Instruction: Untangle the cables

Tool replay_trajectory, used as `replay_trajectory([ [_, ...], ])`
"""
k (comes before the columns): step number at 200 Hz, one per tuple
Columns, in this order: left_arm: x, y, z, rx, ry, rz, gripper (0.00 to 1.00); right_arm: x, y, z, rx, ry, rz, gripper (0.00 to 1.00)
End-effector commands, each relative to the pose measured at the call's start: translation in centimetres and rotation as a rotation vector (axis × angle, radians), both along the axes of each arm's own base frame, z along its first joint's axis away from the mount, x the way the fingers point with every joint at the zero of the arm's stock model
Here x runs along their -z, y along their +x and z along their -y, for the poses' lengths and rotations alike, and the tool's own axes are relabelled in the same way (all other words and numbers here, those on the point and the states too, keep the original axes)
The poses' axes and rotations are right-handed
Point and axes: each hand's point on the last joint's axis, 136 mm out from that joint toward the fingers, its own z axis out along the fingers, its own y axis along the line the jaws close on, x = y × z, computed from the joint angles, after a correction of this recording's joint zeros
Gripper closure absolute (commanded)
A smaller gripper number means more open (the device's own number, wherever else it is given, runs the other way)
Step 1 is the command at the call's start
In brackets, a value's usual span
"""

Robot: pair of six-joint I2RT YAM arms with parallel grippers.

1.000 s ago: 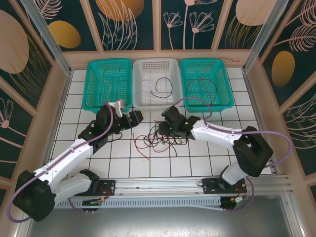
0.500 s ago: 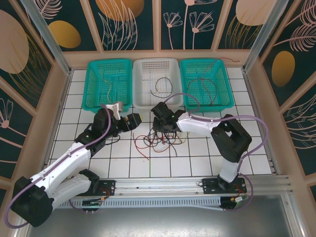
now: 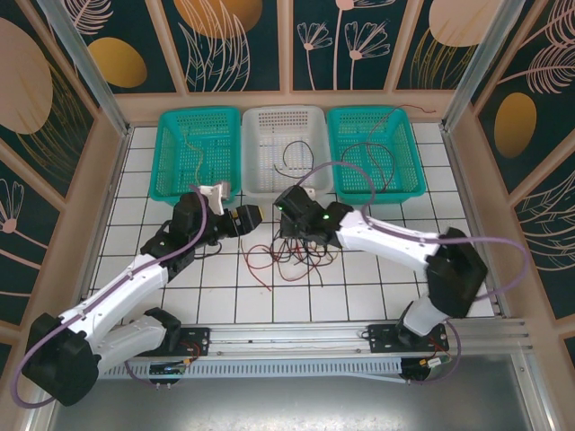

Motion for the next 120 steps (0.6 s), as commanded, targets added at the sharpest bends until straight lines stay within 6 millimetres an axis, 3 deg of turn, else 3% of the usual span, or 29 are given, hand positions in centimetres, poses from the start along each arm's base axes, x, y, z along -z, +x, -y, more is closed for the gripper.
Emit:
replay_trajectory([
  [1, -3.9, -0.2, 1.3, 0.074, -0.099, 0.111, 0.25, -5.8, -0.5, 0.8, -0.031, 0.037, 0.129, 1.0],
  [75, -9.9, -1.7, 3.4, 0.23, -0.249, 0.262, 0.16, -18.7, -3.8, 1.5, -0.143, 0.345, 0.348, 1.0],
  [89, -10.6, -1.7, 3.6, 0.25, -0.245, 0.296, 0.12, -20.2, -4.1, 1.6, -0.16, 0.372, 0.379, 1.0],
  [120, -10.2, -0.8, 4.8, 0.295, -0.229, 0.315, 0.09, -21.8, -3.7, 1.8, -0.161, 0.363, 0.427, 1.0],
])
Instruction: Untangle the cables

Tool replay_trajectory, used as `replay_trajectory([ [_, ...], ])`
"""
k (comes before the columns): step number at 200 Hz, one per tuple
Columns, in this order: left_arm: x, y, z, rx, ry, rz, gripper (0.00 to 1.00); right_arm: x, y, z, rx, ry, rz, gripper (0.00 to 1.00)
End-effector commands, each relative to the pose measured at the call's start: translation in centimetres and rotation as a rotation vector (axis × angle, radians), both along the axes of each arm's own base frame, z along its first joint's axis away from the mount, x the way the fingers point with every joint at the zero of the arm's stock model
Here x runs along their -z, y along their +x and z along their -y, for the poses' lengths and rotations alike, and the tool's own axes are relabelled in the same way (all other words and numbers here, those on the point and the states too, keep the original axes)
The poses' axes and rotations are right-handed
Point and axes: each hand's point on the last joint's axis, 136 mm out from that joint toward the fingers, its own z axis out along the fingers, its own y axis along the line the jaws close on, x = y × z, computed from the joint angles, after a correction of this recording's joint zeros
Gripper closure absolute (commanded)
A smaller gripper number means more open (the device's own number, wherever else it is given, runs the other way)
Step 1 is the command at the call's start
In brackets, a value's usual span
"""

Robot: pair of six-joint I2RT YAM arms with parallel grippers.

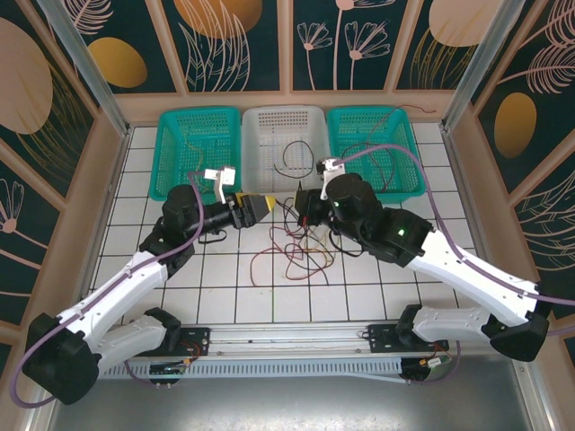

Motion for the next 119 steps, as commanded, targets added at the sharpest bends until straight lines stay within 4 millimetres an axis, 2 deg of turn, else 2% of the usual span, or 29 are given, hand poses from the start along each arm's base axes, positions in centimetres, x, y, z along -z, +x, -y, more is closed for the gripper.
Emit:
replay_trajectory([
  [1, -1.8, 0.2, 1.3, 0.07, -0.019, 0.095, 0.09, -3.3, 0.1, -0.2, -0.012, 0.039, 0.089, 1.0],
  [62, -3.1, 0.6, 3.4, 0.117, -0.011, 0.175, 0.12, -5.8, 0.5, -1.1, -0.044, 0.059, 0.158, 1.0],
  [89, -3.5, 0.4, 4.7, 0.148, 0.023, 0.22, 0.14, -5.7, 0.3, -1.4, -0.063, 0.052, 0.154, 1.0],
  [119, -3.3, 1.7, 4.9, 0.1, 0.119, 0.273, 0.2, -4.9, 0.4, -1.7, -0.074, 0.024, 0.143, 1.0],
])
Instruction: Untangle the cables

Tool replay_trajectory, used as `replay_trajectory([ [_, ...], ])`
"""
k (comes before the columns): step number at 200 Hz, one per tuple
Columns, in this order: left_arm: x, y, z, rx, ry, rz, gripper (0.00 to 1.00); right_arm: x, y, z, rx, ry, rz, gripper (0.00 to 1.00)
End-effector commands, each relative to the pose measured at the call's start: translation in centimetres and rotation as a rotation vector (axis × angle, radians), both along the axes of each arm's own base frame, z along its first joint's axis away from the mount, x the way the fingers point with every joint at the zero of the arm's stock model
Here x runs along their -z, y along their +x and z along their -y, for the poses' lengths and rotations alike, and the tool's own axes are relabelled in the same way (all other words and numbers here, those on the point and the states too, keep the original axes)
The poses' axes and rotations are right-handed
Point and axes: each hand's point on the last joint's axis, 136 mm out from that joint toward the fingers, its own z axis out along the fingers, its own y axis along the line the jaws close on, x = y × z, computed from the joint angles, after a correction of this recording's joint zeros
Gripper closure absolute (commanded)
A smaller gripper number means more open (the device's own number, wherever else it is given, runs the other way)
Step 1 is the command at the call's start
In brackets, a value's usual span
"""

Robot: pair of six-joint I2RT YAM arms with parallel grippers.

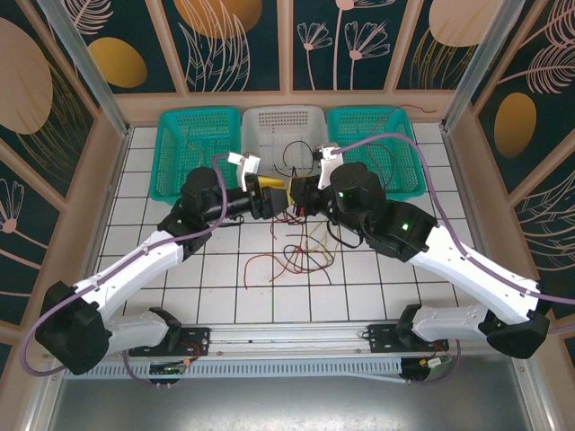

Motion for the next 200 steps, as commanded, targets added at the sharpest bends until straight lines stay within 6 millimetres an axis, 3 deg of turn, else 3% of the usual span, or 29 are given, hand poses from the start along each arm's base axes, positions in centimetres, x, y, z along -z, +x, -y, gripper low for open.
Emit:
replay_trajectory([
  [1, -0.5, 0.9, 0.1, -0.033, 0.071, 0.102, 0.2, -1.4, 0.0, -0.6, -0.026, 0.016, 0.033, 1.0],
  [23, -0.9, 1.0, 0.1, -0.028, 0.092, 0.155, 0.3, -0.8, -0.1, -1.1, -0.043, 0.014, 0.028, 1.0],
  [50, -0.9, 1.0, 0.3, -0.02, 0.093, 0.181, 0.5, -0.1, -0.2, -1.7, -0.064, 0.016, 0.018, 1.0],
  [70, -0.6, 1.1, 0.6, -0.005, 0.087, 0.176, 0.57, 0.3, -0.2, -1.8, -0.07, 0.015, 0.011, 1.0],
  [125, -0.8, 1.7, 0.8, -0.029, 0.04, 0.161, 1.0, 0.8, 0.3, -0.7, -0.028, 0.009, -0.003, 1.0],
  [143, -0.9, 2.6, 0.2, -0.096, 0.019, 0.126, 1.0, 1.2, 1.3, 1.3, 0.075, -0.003, -0.013, 0.75],
  [165, -1.4, 3.1, 0.0, -0.131, -0.04, 0.055, 1.0, 3.0, 3.3, 5.6, 0.261, -0.01, -0.064, 0.46],
  [183, -2.3, 2.5, 0.1, -0.107, -0.121, 0.016, 1.0, 5.1, 4.3, 8.9, 0.341, 0.045, -0.155, 0.42],
  [200, -2.8, 2.4, -0.1, -0.107, -0.176, -0.025, 1.0, 6.6, 3.9, 9.3, 0.294, 0.096, -0.195, 0.39],
])
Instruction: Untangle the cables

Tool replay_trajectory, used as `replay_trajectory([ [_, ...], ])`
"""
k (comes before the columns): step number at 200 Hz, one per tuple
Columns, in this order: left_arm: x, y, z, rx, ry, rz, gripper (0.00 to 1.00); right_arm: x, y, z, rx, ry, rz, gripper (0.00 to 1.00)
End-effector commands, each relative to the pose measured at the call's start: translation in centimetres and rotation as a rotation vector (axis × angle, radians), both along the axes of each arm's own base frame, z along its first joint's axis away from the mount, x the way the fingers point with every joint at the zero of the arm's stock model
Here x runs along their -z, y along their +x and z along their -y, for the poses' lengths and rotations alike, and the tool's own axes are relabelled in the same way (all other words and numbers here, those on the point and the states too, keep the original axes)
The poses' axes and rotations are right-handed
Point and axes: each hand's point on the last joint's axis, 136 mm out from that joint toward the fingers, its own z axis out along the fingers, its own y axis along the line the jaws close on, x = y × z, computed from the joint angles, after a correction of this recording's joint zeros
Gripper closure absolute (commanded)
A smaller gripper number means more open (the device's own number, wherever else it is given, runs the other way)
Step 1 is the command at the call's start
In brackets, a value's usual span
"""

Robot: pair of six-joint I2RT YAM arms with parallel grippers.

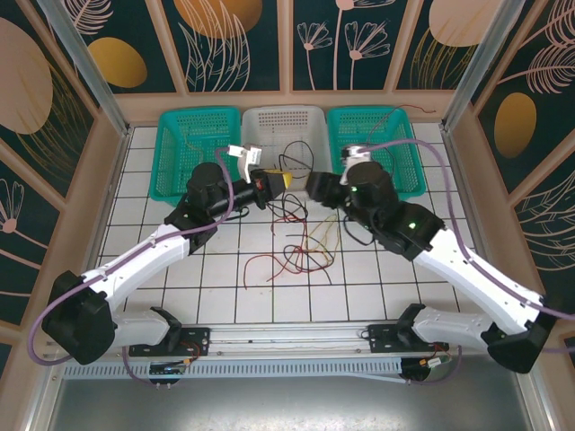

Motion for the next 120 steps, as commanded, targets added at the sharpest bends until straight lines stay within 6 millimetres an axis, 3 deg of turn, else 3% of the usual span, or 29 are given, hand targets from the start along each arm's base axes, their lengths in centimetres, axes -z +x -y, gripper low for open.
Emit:
replay_trajectory([
  [1, -2.5, -0.3, -0.3, 0.002, -0.146, -0.034, 1.0, 2.0, -0.5, 1.7, 0.018, 0.089, -0.075, 0.39],
  [42, -3.3, -0.6, -0.5, 0.015, -0.255, -0.116, 1.0, 5.9, -2.4, -2.1, -0.196, 0.12, -0.175, 0.38],
  [95, -4.6, -1.0, -1.0, 0.032, -0.374, -0.173, 1.0, 6.8, -2.9, -4.0, -0.275, 0.156, -0.181, 0.36],
  [120, -5.0, -1.3, -1.0, 0.053, -0.402, -0.182, 1.0, 7.7, -2.3, -4.0, -0.251, 0.129, -0.204, 0.41],
])
